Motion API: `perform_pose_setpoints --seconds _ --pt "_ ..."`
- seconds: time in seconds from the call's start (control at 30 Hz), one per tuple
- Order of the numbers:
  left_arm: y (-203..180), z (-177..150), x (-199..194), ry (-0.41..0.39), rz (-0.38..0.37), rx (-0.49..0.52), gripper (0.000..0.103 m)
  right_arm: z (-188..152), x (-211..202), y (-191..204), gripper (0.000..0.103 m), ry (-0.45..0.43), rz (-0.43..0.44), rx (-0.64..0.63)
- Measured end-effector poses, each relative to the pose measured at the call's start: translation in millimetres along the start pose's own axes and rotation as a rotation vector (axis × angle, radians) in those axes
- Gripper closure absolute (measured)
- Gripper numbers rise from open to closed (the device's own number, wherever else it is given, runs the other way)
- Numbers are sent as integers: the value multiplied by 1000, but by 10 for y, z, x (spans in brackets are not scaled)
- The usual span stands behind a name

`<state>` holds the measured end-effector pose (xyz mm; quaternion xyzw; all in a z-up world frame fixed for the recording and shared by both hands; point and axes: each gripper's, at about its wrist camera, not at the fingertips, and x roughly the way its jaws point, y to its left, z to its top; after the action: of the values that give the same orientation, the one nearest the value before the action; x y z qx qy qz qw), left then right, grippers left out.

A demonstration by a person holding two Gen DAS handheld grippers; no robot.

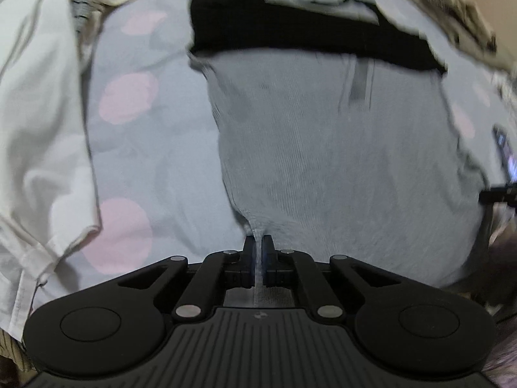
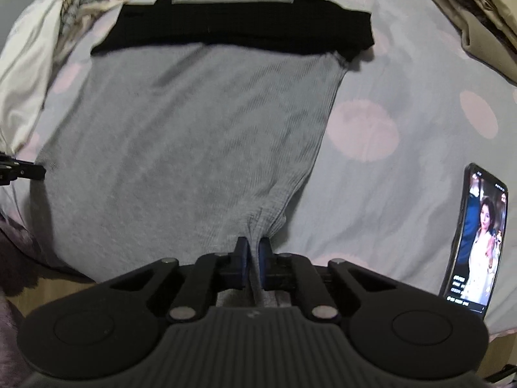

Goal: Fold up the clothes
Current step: 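Grasp the grey hem of the shirt with both grippers, then lift the grey hem toward the collar with both grippers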

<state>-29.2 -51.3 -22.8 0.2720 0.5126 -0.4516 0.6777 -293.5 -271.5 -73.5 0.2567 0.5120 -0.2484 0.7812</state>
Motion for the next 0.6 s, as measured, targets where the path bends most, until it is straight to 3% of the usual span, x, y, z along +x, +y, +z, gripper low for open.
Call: perform_pose_setpoints --seconds 0.13,0.33,0.47,0.57,0.6 --pt "115 211 -84 -102 -7 -48 101 133 -138 -83 95 -62 15 67" --pt "277 521 -191 -249 -15 -115 101 407 -238 -219 95 -205 -35 122" --pt "213 632 20 -252 29 -90 100 573 -85 -289 94 -241 -45 151" --pt "187 636 130 -250 106 -84 99 638 36 -312 86 -257 -61 147" --pt "195 610 117 -253 129 -86 97 649 55 -322 74 -264 -79 156"
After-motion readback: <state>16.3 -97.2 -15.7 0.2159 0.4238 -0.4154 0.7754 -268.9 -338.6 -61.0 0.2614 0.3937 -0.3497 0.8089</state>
